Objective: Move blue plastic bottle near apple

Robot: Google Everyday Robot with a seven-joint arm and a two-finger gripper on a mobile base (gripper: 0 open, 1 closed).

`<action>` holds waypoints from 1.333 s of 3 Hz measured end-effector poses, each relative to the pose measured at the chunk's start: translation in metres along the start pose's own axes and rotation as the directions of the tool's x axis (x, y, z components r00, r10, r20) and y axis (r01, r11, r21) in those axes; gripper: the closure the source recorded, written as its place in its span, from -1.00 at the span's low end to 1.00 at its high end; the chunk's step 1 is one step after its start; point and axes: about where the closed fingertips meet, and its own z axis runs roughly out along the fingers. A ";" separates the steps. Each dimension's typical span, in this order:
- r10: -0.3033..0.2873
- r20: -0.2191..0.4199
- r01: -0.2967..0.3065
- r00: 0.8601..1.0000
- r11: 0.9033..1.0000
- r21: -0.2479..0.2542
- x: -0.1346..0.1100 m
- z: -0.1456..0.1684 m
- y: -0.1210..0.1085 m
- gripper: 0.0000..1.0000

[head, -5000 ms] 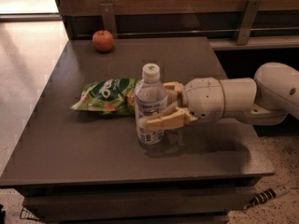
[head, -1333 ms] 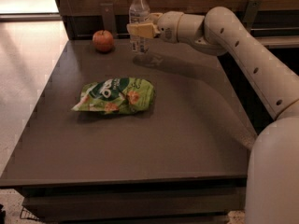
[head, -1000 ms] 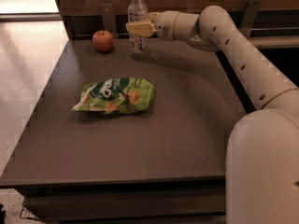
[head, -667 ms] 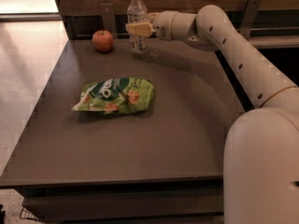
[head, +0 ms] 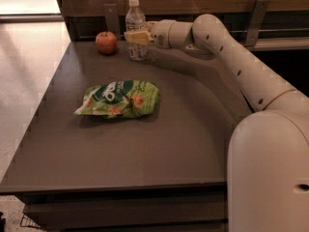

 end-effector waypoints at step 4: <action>0.001 0.000 -0.001 1.000 1.000 -0.005 -0.005 0.002 0.002 -0.90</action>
Offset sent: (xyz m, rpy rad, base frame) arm 0.0000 0.0003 0.0026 0.0002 0.0004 0.0002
